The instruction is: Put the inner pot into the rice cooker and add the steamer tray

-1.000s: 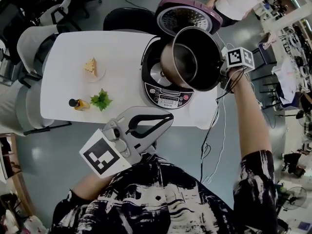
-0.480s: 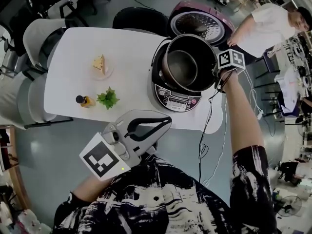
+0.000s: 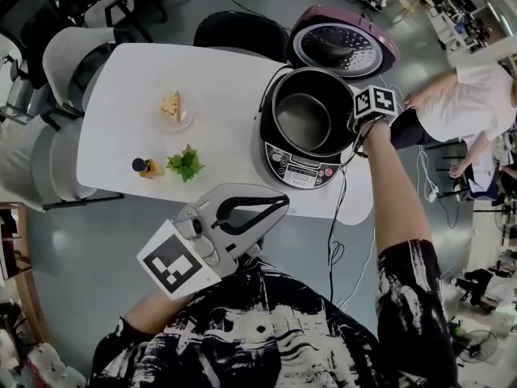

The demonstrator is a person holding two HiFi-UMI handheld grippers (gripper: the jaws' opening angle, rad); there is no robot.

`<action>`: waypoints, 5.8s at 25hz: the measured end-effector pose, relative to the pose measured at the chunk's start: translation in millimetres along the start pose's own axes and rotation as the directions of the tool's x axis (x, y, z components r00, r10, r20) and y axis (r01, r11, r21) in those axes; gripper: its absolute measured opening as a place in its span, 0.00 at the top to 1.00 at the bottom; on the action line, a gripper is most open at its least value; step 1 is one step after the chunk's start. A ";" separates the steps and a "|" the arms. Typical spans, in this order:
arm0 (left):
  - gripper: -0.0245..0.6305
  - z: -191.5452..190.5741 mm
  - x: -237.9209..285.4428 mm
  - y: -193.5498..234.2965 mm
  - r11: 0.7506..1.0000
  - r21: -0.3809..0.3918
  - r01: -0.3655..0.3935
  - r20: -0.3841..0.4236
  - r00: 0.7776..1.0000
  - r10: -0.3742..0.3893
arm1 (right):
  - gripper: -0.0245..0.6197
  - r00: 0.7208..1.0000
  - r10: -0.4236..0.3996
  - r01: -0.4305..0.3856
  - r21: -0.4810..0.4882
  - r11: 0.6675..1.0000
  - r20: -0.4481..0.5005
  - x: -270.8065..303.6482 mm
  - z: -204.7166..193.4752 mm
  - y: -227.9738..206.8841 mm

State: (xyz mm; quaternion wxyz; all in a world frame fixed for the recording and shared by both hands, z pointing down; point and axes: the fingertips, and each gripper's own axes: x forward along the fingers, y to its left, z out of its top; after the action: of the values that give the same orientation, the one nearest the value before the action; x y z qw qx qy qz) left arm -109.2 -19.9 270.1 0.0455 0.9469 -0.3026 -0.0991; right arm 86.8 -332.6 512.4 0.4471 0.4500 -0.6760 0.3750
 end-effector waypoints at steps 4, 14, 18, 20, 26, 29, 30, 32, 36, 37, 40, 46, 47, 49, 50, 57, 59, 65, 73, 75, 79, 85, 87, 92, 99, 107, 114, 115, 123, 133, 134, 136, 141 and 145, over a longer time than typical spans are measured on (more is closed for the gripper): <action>0.96 -0.9 -1.5 2.7 1.000 -0.001 -0.003 0.002 1.000 0.003 | 0.95 0.999 -0.047 0.046 -0.023 0.999 -0.014 5.7 0.2 -1.9; 0.96 -5.1 -5.7 10.8 1.000 -0.013 -0.009 -0.001 1.000 0.009 | 0.95 0.990 -0.135 0.132 -0.072 0.989 -0.037 20.3 -0.1 -3.3; 0.96 -6.3 -8.0 13.6 1.000 -0.017 -0.010 -0.006 1.000 0.010 | 0.96 0.983 -0.174 0.169 -0.093 0.981 -0.052 29.2 -5.0 -6.4; 0.96 -7.0 -9.4 15.9 1.000 -0.024 -0.016 -0.005 1.000 0.016 | 0.96 0.980 -0.192 0.186 -0.108 0.977 -0.057 32.5 -7.1 -7.7; 0.96 -6.1 -10.5 19.0 0.999 -0.028 -0.019 -0.001 1.000 0.019 | 0.95 0.964 -0.251 0.227 -0.216 0.950 -0.090 35.3 -8.7 -6.9; 0.96 -5.5 -8.9 17.7 0.999 -0.029 -0.013 0.003 1.000 0.013 | 0.93 0.946 -0.305 0.262 -0.300 0.917 -0.106 35.0 -9.9 -7.3; 0.96 -4.7 -8.5 17.3 0.999 -0.030 -0.012 0.006 1.000 0.012 | 0.91 0.937 -0.333 0.280 -0.338 0.898 -0.109 33.6 -9.6 -7.8; 0.96 -3.2 -8.2 16.6 1.000 -0.030 -0.010 0.008 1.000 0.010 | 0.85 0.915 -0.386 0.312 -0.407 0.859 -0.114 30.4 -8.9 -8.6; 0.96 -2.4 -8.3 13.8 1.000 -0.028 -0.003 0.008 1.000 0.003 | 0.81 0.905 -0.406 0.317 -0.434 0.843 -0.126 31.3 -15.6 -11.0; 0.96 -2.5 -8.6 13.3 1.000 -0.029 -0.001 0.007 1.000 0.001 | 0.79 0.906 -0.404 0.319 -0.429 0.845 -0.123 30.9 -16.4 -12.7; 0.96 -3.6 -8.9 13.0 0.999 -0.035 -0.001 0.002 1.000 0.001 | 0.76 0.916 -0.388 0.315 -0.410 0.856 -0.107 25.0 -12.1 -16.7; 0.96 -3.4 1.5 5.4 0.999 -0.031 0.028 0.003 1.000 -0.028 | 0.75 0.964 -0.261 0.233 -0.326 0.916 -0.044 10.1 -8.7 -13.1; 0.96 -3.0 4.6 3.8 0.999 -0.028 0.033 0.002 0.999 -0.033 | 0.75 0.975 -0.220 0.205 -0.311 0.928 -0.013 4.6 -5.5 -9.8; 0.96 -2.8 12.3 1.5 0.999 -0.025 0.041 -0.003 0.999 -0.041 | 0.75 0.990 -0.103 0.124 -0.263 0.957 0.092 -14.8 5.0 -0.1; 0.96 -3.4 16.7 0.5 0.999 -0.024 0.045 -0.010 0.999 -0.046 | 0.75 0.986 -0.038 0.077 -0.238 0.968 0.164 -29.7 9.9 5.0; 0.96 -9.3 56.9 -5.4 0.997 -0.018 0.081 -0.042 0.996 -0.082 | 0.79 0.739 0.205 -0.063 -0.237 0.969 0.642 -162.6 -14.6 5.1; 0.96 -11.8 68.7 -9.2 0.995 -0.012 0.099 -0.054 0.994 -0.099 | 0.81 0.675 0.188 -0.014 -0.243 0.970 0.713 -182.4 -39.4 -11.9; 0.96 -22.9 111.3 -28.2 0.986 -0.004 0.168 -0.101 0.981 -0.168 | 0.81 0.774 -0.091 0.126 -0.012 0.992 0.627 -133.9 -169.4 -146.5; 0.96 -34.7 152.7 -49.8 0.975 0.008 0.223 -0.171 0.961 -0.218 | 0.69 0.946 -0.162 0.058 0.343 0.938 0.281 -6.9 -332.0 -245.8; 0.96 -37.6 159.9 -51.1 0.974 0.012 0.225 -0.183 0.958 -0.219 | 0.68 0.960 -0.138 0.028 0.406 0.913 0.245 15.7 -341.0 -251.5; 0.96 -43.8 169.2 -54.0 0.974 0.015 0.225 -0.195 0.956 -0.217 | 0.68 0.973 -0.120 0.015 0.461 0.887 0.199 43.5 -339.7 -258.0; 0.96 -46.0 168.6 -53.2 0.980 0.014 0.197 -0.211 0.959 -0.190 | 0.70 0.988 -0.121 0.056 0.494 0.868 0.099 71.2 -345.8 -260.4; 0.96 -46.5 166.0 -49.7 0.982 0.016 0.186 -0.214 0.960 -0.178 | 0.75 0.988 -0.135 0.083 0.493 0.866 0.071 75.8 -348.3 -261.9; 0.96 -47.0 157.9 -40.0 0.988 0.017 0.156 -0.215 0.965 -0.149 | 0.92 0.988 -0.148 0.106 0.499 0.860 0.045 84.6 -349.7 -260.1; 0.96 -42.3 152.3 -37.1 0.990 0.017 0.143 -0.193 0.972 -0.137 | 0.96 0.992 -0.122 0.080 0.540 0.838 0.042 73.4 -346.4 -258.8; 0.96 -25.8 142.7 -37.7 0.986 0.020 0.167 -0.132 0.978 -0.163 | 0.96 0.978 -0.076 -0.030 0.493 0.870 0.194 -15.4 -277.2 -250.4; 0.96 -9.4 133.1 -44.1 0.981 0.031 0.191 -0.080 0.979 -0.188 | 0.96 0.929 0.028 -0.133 0.262 0.956 0.370 -115.7 -159.9 -190.3; 0.96 -6.9 130.9 -44.6 0.981 0.032 0.190 -0.073 0.980 -0.187 | 0.96 0.920 0.054 -0.149 0.218 0.964 0.388 -125.2 -141.5 -174.4; 0.96 6.9 97.0 -33.0 0.990 0.039 0.135 -0.027 0.991 -0.134 | 0.96 0.897 0.218 -0.220 -0.040 0.975 0.384 -117.7 -26.2 -38.8; 0.96 14.1 59.2 -17.6 0.997 0.059 0.046 -0.023 0.999 -0.045 | 0.96 0.966 0.138 -0.142 0.004 0.990 0.219 -26.8 0.7 -0.5; 0.96 13.1 56.6 -16.1 0.997 0.059 0.039 -0.026 0.999 -0.037 | 0.96 0.970 0.126 -0.131 0.011 0.991 0.206 -19.6 -1.2 -1.3; 0.96 11.8 51.0 -10.9 0.998 0.057 0.026 -0.026 0.999 -0.025 | 0.96 0.977 0.100 -0.106 0.020 0.994 0.186 -5.9 -3.4 -1.5; 0.96 8.9 42.2 -0.9 0.999 0.052 0.008 -0.026 1.000 -0.007 | 0.96 0.987 0.057 -0.062 0.030 0.998 0.152 17.6 -8.9 0.8; 0.96 9.5 41.5 0.8 0.999 0.052 0.005 -0.022 1.000 -0.003 | 0.96 0.991 0.008 -0.009 0.010 1.000 0.135 24.8 -8.8 -2.6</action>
State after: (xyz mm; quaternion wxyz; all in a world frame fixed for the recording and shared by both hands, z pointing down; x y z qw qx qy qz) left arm -78.6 -45.0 254.3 0.0241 0.9494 -0.3026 -0.0808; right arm 86.8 -332.3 538.8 0.3961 0.4739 -0.7047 0.3492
